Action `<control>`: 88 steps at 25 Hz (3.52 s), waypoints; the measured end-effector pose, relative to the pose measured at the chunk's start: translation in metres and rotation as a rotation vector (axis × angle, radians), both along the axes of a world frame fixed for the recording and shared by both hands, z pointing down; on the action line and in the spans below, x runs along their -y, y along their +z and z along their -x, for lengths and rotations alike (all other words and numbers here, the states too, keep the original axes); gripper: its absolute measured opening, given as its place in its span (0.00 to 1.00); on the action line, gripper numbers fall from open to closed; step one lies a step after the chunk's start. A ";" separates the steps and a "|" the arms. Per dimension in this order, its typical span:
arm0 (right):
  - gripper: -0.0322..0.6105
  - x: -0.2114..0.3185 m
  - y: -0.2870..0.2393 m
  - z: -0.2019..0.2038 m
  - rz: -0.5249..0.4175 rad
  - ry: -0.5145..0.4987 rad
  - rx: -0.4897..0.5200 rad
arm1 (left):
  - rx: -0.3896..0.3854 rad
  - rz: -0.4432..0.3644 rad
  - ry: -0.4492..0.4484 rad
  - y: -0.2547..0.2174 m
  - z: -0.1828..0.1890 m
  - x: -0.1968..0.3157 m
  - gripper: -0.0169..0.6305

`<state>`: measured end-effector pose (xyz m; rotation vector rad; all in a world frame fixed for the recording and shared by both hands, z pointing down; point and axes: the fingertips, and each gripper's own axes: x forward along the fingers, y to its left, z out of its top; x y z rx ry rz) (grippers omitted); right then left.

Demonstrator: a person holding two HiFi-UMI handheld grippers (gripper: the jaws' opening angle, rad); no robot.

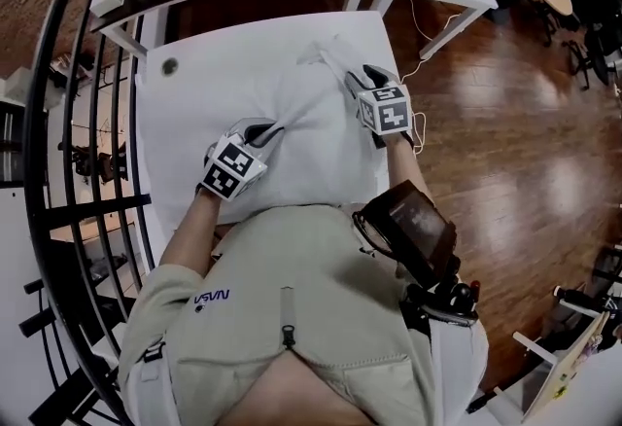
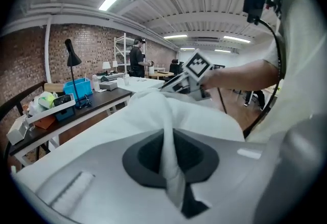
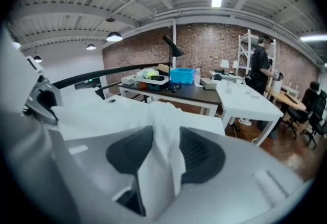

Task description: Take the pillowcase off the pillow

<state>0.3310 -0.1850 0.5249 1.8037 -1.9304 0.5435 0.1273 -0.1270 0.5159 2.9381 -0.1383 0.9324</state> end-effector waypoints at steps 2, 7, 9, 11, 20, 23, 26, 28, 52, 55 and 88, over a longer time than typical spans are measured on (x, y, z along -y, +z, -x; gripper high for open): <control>0.17 0.015 0.008 -0.005 0.009 0.000 -0.060 | -0.051 -0.016 -0.007 -0.014 0.007 -0.007 0.06; 0.07 0.024 0.002 -0.057 -0.028 0.231 -0.111 | -0.142 -0.059 -0.001 -0.046 0.027 -0.020 0.06; 0.07 0.018 0.013 -0.084 0.016 0.334 -0.119 | -0.178 -0.078 -0.008 -0.059 0.033 -0.024 0.06; 0.07 0.008 0.038 -0.102 0.105 0.393 -0.123 | -0.201 -0.088 -0.019 -0.066 0.038 -0.025 0.06; 0.31 -0.037 0.077 -0.069 0.121 0.280 0.061 | -0.200 -0.049 -0.066 -0.034 0.025 0.008 0.11; 0.31 -0.058 0.037 -0.042 -0.012 0.254 0.108 | -0.194 -0.066 -0.081 -0.024 0.021 0.022 0.14; 0.31 -0.078 0.008 -0.002 -0.082 0.196 0.132 | -0.217 -0.078 -0.106 -0.029 0.019 0.035 0.15; 0.31 -0.086 -0.003 0.024 -0.106 0.162 0.133 | -0.249 -0.089 -0.131 -0.038 0.020 0.040 0.15; 0.37 -0.075 0.023 0.164 0.025 -0.080 -0.166 | -0.017 0.062 -0.580 0.053 0.230 0.045 0.41; 0.30 -0.071 0.022 0.169 0.015 -0.089 -0.216 | -0.015 0.054 -0.585 0.052 0.232 0.047 0.35; 0.07 -0.081 -0.032 0.150 -0.145 -0.013 -0.157 | -0.182 -0.002 -0.669 -0.003 0.214 0.041 0.07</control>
